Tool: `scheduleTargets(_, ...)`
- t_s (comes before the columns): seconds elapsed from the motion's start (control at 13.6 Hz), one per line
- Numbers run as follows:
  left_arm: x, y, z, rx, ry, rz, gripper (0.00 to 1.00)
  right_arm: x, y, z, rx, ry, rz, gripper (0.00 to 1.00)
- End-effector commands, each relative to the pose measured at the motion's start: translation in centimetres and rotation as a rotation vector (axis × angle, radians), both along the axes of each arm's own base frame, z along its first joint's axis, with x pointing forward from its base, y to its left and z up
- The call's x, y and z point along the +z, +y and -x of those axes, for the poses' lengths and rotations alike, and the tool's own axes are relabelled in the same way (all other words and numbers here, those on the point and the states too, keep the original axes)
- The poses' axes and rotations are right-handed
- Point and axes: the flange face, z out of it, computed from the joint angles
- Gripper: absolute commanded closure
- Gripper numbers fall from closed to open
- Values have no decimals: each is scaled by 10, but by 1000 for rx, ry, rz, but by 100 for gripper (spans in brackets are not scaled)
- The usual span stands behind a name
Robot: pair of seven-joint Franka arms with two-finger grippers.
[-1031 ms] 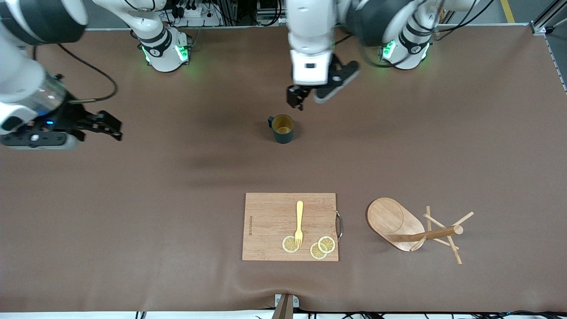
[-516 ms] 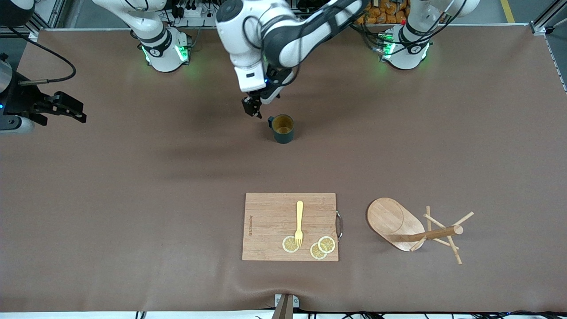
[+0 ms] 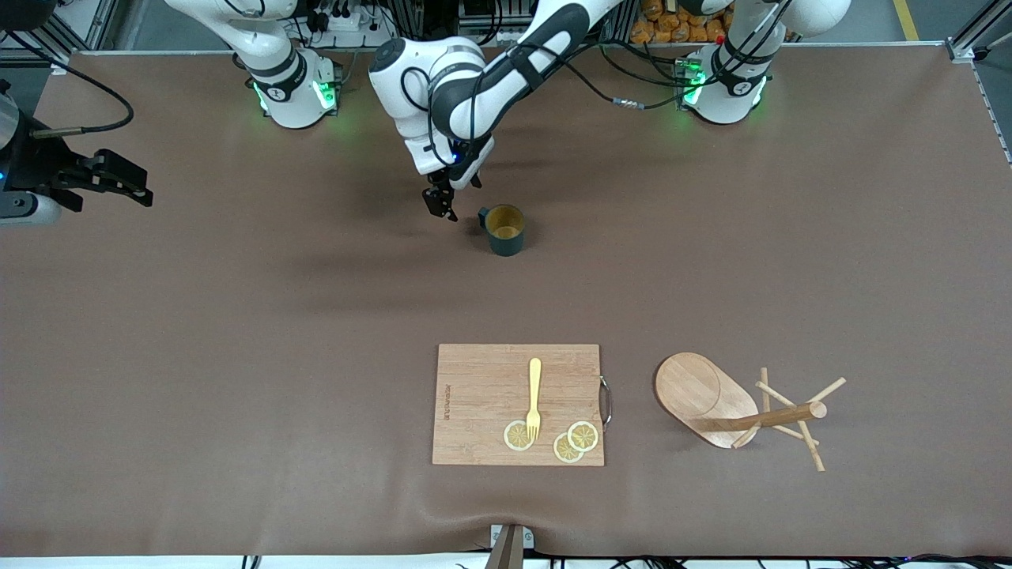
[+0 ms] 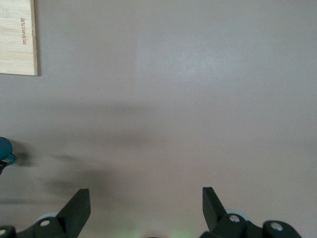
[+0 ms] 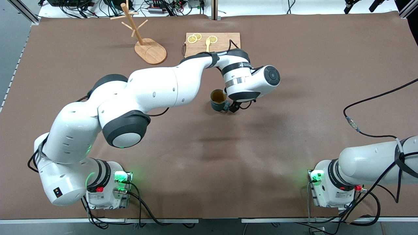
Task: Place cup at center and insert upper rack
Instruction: 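Lower the left gripper over the mug rim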
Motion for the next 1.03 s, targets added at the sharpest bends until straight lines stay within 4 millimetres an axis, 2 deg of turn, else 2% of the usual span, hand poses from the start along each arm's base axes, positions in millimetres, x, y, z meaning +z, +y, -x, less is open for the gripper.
scheduleTargets(0.0, -18, -1, -3, 57, -21, -16, 0, 1, -3, 11, 3, -4, -17, 0)
scheduleTargets(0.15, -43, 5, -1, 64, -4, -73, 0, -1, -3, 13, 3, -1, -17, 0)
scheduleTargets(0.37, -53, 8, 5, 62, 3, -108, 0, -1, -1, 12, 7, -6, -18, 0)
scheduleTargets(0.52, -62, 9, 5, 64, 9, -119, 5, -2, -1, 12, 7, -2, -18, 0)
scheduleTargets(0.66, -66, 8, 6, 63, 11, -116, 15, -2, -1, 12, 7, -2, -18, 0)
scheduleTargets(0.96, -67, 6, 12, 104, -12, -117, 27, -2, -1, 12, 7, -1, -17, 0)
